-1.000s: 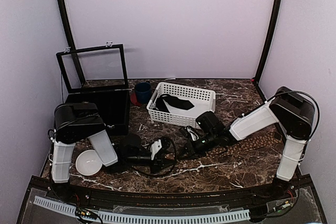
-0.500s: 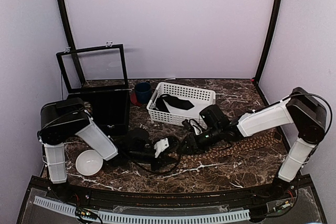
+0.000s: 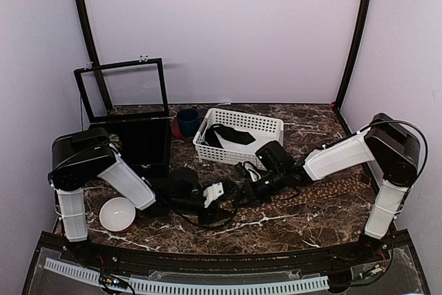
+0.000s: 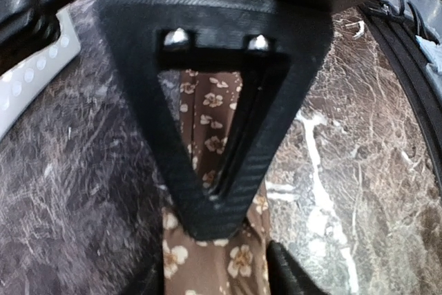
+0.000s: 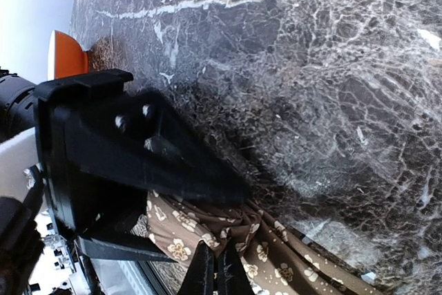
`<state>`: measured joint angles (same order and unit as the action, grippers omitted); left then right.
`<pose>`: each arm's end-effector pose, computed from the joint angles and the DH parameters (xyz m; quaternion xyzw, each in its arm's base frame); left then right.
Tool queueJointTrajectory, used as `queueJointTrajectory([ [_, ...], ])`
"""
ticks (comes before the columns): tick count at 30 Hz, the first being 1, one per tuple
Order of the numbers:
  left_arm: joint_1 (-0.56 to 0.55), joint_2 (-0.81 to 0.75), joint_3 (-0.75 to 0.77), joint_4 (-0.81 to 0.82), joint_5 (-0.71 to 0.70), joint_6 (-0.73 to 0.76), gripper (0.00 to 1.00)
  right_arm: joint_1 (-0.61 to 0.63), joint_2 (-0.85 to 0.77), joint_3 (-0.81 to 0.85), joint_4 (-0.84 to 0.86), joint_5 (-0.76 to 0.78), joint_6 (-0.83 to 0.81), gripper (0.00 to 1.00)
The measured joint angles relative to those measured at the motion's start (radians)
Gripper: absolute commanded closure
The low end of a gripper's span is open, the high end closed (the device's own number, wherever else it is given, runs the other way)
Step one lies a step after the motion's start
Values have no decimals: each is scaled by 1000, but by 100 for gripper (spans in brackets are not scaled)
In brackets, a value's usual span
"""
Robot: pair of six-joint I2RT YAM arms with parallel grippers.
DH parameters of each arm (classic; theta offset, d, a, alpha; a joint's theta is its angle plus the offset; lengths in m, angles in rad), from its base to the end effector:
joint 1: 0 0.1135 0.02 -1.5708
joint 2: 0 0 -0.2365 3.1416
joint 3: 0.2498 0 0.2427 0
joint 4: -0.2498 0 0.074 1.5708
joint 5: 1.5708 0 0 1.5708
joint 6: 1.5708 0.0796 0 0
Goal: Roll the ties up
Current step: Roll the tie at the center of the board.
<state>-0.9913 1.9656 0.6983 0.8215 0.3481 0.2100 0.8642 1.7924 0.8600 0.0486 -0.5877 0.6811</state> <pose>0.1814 -0.3268 0.0611 0.5471 0.6351 -0.3355 0.4299 0.1932 0.2943 0.0827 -0.1795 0.8885 0.4203 0.0405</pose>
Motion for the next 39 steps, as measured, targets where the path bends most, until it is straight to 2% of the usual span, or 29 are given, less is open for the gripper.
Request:
queueJointTrajectory([
  [5, 1, -10, -41, 41, -24, -2, 32, -10, 7, -29, 30, -3, 2, 100],
  [7, 1, -12, -64, 78, -32, -8, 14, -18, 14, -53, 51, -10, 4, 100],
  [8, 1, -12, -80, 108, -34, -10, 12, -23, 15, -61, 58, -13, 5, 100],
  [16, 4, 38, -147, 325, -18, -76, 12, -40, 16, -108, 137, -27, 8, 100],
  [22, -13, 163, -111, 508, -1, -117, 24, -40, 24, -114, 163, -41, 14, 100],
  [24, -18, 190, -82, 529, 0, -125, 33, -40, 24, -114, 165, -43, 16, 100],
  [28, -22, 216, -39, 531, 2, -137, 60, -40, 24, -114, 166, -45, 21, 98],
  [31, -22, 214, -32, 511, 6, -132, 72, -40, 22, -114, 168, -44, 30, 87],
  [35, -22, 183, -37, 453, 4, -119, 73, -40, -12, -118, 142, -24, 32, 59],
  [37, -22, 157, -43, 407, 2, -109, 73, -40, -46, -120, 116, -8, 29, 53],
  [39, -22, 133, -45, 358, 2, -99, 72, -40, -76, -119, 103, 0, 31, 52],
])
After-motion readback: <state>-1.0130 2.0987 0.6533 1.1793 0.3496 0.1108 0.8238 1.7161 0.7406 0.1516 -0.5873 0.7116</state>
